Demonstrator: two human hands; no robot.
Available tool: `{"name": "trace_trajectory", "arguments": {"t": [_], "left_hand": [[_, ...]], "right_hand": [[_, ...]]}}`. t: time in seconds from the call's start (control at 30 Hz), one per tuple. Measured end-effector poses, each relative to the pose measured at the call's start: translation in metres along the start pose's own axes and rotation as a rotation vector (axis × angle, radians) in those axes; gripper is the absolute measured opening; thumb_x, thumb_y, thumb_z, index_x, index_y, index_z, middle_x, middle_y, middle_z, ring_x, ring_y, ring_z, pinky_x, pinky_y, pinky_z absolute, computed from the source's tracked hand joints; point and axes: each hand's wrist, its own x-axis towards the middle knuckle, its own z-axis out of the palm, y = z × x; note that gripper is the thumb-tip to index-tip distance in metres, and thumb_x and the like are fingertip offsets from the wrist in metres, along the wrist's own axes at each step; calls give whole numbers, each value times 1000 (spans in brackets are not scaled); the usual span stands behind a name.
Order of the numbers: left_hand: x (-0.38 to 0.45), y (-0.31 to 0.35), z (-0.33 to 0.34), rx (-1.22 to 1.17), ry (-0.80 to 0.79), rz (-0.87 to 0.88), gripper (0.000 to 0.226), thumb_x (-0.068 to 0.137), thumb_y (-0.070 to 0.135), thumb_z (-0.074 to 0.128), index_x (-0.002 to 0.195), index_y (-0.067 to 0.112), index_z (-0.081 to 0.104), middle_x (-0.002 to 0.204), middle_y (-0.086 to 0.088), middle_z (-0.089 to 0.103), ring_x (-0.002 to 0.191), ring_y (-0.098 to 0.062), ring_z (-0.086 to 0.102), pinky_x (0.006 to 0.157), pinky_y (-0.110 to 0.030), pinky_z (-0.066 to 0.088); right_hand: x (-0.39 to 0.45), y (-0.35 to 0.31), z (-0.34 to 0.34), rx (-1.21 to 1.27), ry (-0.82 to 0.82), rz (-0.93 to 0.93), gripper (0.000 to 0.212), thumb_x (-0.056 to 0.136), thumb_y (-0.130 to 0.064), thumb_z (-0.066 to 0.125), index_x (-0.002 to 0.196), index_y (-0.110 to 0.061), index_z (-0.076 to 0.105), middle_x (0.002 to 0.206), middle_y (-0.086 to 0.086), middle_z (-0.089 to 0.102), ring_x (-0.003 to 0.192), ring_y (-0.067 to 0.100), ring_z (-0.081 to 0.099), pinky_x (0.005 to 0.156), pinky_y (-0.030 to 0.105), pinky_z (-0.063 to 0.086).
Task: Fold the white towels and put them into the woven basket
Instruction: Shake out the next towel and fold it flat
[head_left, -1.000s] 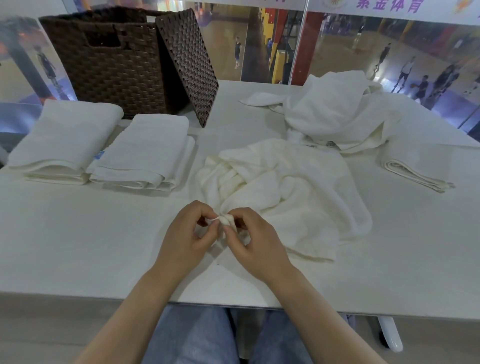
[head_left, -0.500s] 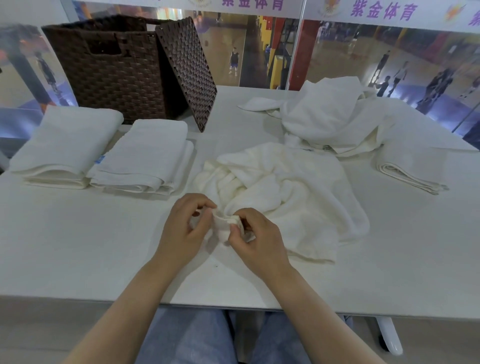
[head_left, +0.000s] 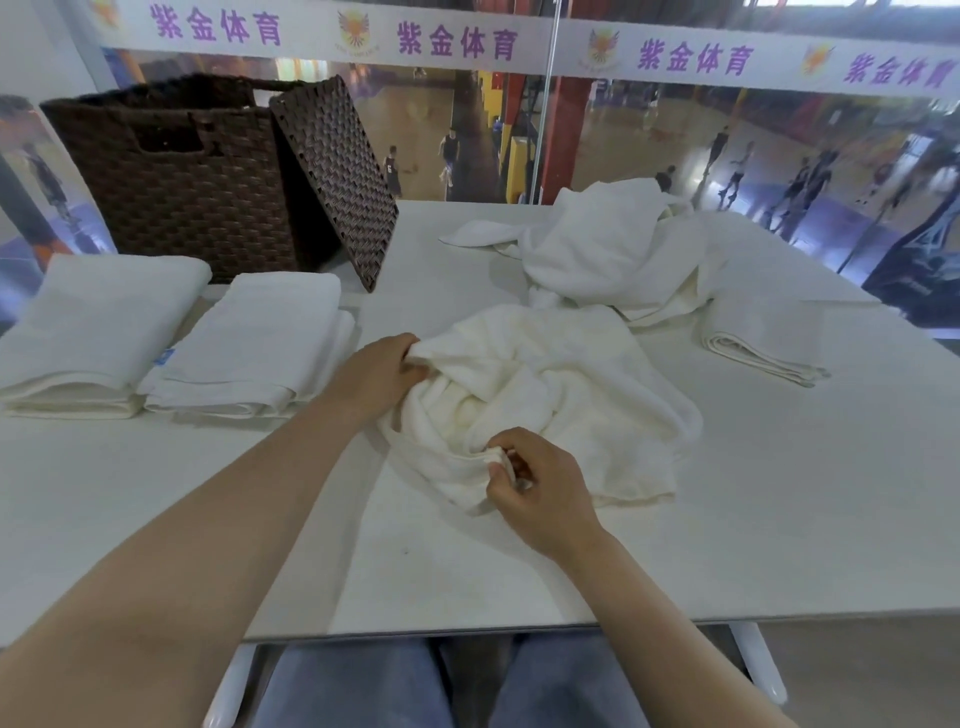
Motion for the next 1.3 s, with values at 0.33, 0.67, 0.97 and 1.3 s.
{"name": "trace_trajectory", "arguments": {"t": [0.33,0.67,0.97,1.3], "left_hand": [[19,6,-54,209,83,-16,21,98,18,42,113,21,56,98,-4,62,85,-25,57,71,-37,45],[19,42,-124,-117,-29,125,28,91,-5,48,108,16,52,115,4,56,99,-9,56,74,-20,43],[0,90,-173,134,-506,147,37,76,36,46,90,19,76,87,4,70,77,-13,59,73,-24,46],[-14,94,-223,234,25,340,25,93,41,57,75,23,54,73,3,57,64,-8,51,66,-31,39]], "right_hand": [[30,35,-59,98,200,217,8,81,-21,56,74,-24,58,58,-8,50,55,5,42,56,23,34],[117,27,-158,-69,401,200,12,85,-23,56,76,-16,60,69,-10,58,64,-4,51,59,7,35],[170,-39,-222,-193,422,66,16,91,-27,50,83,-17,60,64,-3,61,54,8,54,54,23,46],[197,-91,-281,92,492,51,19,96,-18,45,100,-7,60,83,8,65,70,21,65,77,39,61]]}}
